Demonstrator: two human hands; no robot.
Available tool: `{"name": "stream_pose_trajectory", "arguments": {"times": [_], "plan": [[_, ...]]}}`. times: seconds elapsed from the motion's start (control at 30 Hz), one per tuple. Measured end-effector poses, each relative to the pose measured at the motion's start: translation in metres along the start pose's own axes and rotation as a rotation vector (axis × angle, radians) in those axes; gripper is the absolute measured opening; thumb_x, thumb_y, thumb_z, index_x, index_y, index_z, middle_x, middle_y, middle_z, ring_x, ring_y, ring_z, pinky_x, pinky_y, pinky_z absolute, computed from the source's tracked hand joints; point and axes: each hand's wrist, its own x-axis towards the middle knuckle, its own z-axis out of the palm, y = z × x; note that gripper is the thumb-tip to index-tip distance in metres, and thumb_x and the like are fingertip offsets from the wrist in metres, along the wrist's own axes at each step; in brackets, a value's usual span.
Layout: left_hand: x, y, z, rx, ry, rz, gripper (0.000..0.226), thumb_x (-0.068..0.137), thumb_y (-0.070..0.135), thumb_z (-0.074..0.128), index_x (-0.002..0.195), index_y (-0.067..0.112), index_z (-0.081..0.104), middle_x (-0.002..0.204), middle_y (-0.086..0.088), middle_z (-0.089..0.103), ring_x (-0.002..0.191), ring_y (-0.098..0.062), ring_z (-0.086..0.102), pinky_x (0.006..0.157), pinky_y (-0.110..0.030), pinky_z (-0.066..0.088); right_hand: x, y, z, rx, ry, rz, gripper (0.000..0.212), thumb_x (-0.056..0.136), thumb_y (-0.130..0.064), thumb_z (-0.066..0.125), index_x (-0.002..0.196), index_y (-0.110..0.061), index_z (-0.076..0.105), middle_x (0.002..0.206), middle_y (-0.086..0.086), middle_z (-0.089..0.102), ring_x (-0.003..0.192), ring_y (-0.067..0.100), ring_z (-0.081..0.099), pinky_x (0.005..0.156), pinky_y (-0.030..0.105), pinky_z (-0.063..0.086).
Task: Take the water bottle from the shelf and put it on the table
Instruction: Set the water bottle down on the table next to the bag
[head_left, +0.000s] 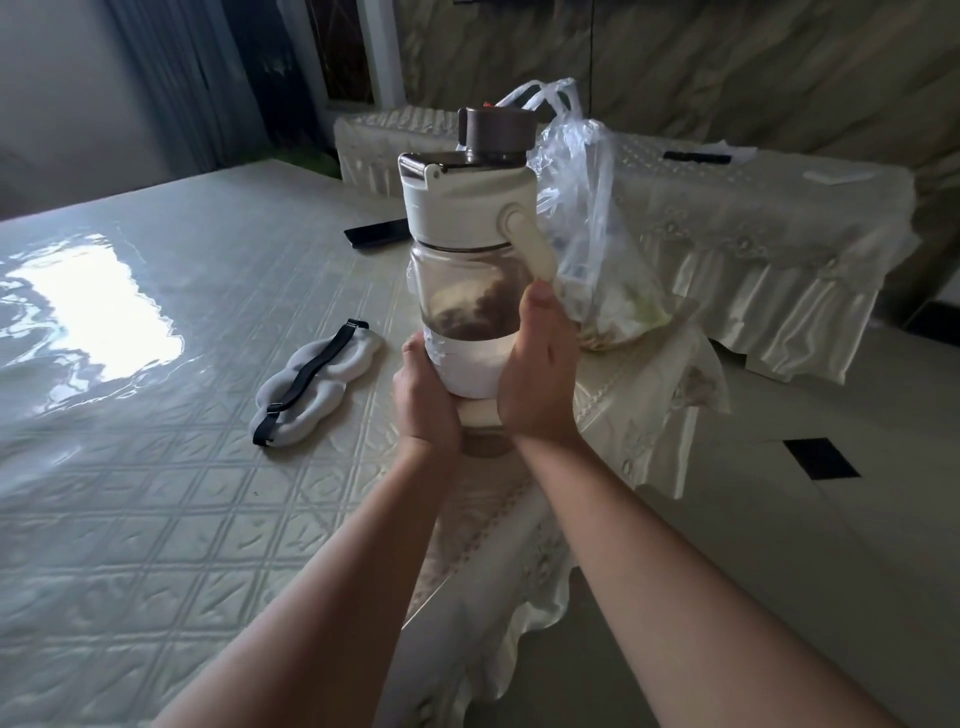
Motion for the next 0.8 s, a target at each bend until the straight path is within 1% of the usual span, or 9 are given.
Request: {"name": "stream_pose_trajectory", "arguments": {"times": [0.13, 0.2, 0.27, 0.37, 0.47, 0.57, 0.67, 0.73, 0.8], "plan": [[-0.002, 0.003, -0.004, 0.084, 0.028, -0.020, 0.046, 0.078, 0.049, 0.039, 0.063, 0.027, 0.077, 0.087, -0.011, 0.073, 0.088, -0.026, 0.065, 0.081, -0.042, 0.051, 0.001, -0.004, -0.002, -0.067, -0.019, 0.052, 0.030, 0.101, -0.025, 0.036, 0.077, -0.029, 0.052, 0.066, -0.019, 0.057, 0.066, -0.012, 0.051, 0.071, 0.009, 0.039], [-0.006, 0.009, -0.003, 0.124, 0.032, -0.063, 0.047, 0.080, 0.049, 0.038, 0.072, 0.021, 0.075, 0.097, -0.015, 0.075, 0.094, -0.029, 0.067, 0.087, -0.043, 0.052, 0.001, -0.008, -0.002, -0.066, -0.037, 0.083, 0.029, 0.100, -0.028, 0.036, 0.083, -0.022, 0.059, 0.073, -0.016, 0.061, 0.070, -0.010, 0.053, 0.076, 0.015, 0.043], [-0.011, 0.014, -0.002, 0.169, 0.057, -0.082, 0.045, 0.087, 0.047, 0.037, 0.079, 0.019, 0.071, 0.105, -0.019, 0.075, 0.099, -0.030, 0.068, 0.092, -0.047, 0.054, -0.001, -0.013, -0.002, -0.091, -0.061, 0.113, 0.038, 0.100, -0.036, 0.035, 0.096, -0.012, 0.065, 0.089, -0.006, 0.067, 0.085, 0.002, 0.060, 0.087, 0.026, 0.047], [-0.016, 0.018, -0.005, 0.282, 0.117, -0.045, 0.043, 0.096, 0.044, 0.037, 0.079, 0.020, 0.069, 0.091, -0.008, 0.073, 0.087, -0.023, 0.067, 0.080, -0.039, 0.053, -0.007, -0.016, -0.008, -0.167, -0.095, 0.192, 0.046, 0.102, -0.045, 0.031, 0.109, -0.015, 0.065, 0.105, -0.002, 0.069, 0.102, 0.009, 0.063, 0.101, 0.038, 0.046], [-0.022, 0.021, -0.010, 0.364, 0.151, -0.034, 0.045, 0.097, 0.043, 0.043, 0.071, 0.014, 0.066, 0.075, -0.005, 0.068, 0.070, -0.016, 0.061, 0.064, -0.031, 0.047, -0.014, -0.014, -0.020, -0.215, -0.137, 0.289, 0.038, 0.107, -0.038, 0.031, 0.093, -0.021, 0.062, 0.093, -0.004, 0.065, 0.091, 0.012, 0.060, 0.096, 0.045, 0.047], [-0.029, 0.027, -0.014, 0.384, 0.180, -0.082, 0.040, 0.099, 0.033, 0.050, 0.069, 0.011, 0.064, 0.073, -0.009, 0.061, 0.073, -0.020, 0.054, 0.068, -0.035, 0.044, -0.020, -0.020, -0.027, -0.217, -0.148, 0.368, 0.036, 0.109, -0.030, 0.032, 0.087, -0.022, 0.059, 0.088, -0.005, 0.061, 0.086, 0.008, 0.056, 0.089, 0.036, 0.046], [-0.042, 0.042, -0.015, 0.404, 0.170, -0.153, 0.037, 0.102, 0.028, 0.045, 0.081, 0.012, 0.070, 0.077, -0.003, 0.070, 0.073, -0.016, 0.065, 0.068, -0.029, 0.050, -0.023, -0.037, -0.027, -0.292, -0.123, 0.444, 0.037, 0.109, -0.026, 0.035, 0.077, -0.024, 0.052, 0.077, -0.009, 0.055, 0.068, -0.012, 0.051, 0.071, 0.011, 0.038], [-0.052, 0.060, -0.015, 0.419, 0.175, -0.238, 0.040, 0.104, 0.029, 0.038, 0.093, 0.009, 0.071, 0.084, -0.001, 0.075, 0.080, -0.016, 0.071, 0.068, -0.028, 0.050, -0.024, -0.053, -0.027, -0.335, -0.095, 0.493, 0.038, 0.109, -0.027, 0.036, 0.073, -0.022, 0.047, 0.073, -0.007, 0.050, 0.063, -0.009, 0.048, 0.064, 0.009, 0.036], [-0.064, 0.082, -0.015, 0.440, 0.182, -0.305, 0.045, 0.104, 0.032, 0.035, 0.100, 0.007, 0.071, 0.094, -0.006, 0.077, 0.086, -0.019, 0.072, 0.073, -0.032, 0.048, -0.026, -0.072, -0.029, -0.325, -0.070, 0.547, 0.038, 0.108, -0.031, 0.036, 0.085, -0.010, 0.057, 0.083, 0.002, 0.058, 0.075, 0.000, 0.053, 0.070, 0.015, 0.041]]}}
